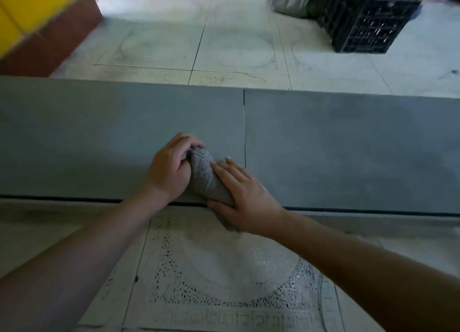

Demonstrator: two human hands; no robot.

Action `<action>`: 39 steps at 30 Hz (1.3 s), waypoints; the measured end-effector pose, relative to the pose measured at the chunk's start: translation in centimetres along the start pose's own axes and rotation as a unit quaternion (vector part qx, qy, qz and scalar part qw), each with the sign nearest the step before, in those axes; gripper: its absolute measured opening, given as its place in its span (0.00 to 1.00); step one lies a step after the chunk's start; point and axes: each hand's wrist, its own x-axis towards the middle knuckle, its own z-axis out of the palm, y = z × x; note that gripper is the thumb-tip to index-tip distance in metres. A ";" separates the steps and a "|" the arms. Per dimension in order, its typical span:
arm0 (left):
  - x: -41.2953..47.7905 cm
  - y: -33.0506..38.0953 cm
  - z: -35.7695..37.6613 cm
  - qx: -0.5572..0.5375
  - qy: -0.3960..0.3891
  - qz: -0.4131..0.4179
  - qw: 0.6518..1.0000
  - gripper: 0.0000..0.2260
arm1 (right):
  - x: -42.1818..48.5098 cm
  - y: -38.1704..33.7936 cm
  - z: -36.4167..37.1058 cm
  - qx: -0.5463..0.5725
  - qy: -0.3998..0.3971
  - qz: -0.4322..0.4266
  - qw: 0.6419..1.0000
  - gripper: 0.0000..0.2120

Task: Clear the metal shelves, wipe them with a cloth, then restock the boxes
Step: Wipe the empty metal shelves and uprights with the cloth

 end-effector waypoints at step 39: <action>-8.7 47.4 -77.9 -0.268 0.175 -0.365 0.874 0.09 | 3.4 -71.2 -50.1 0.131 -0.156 -0.179 0.962 0.50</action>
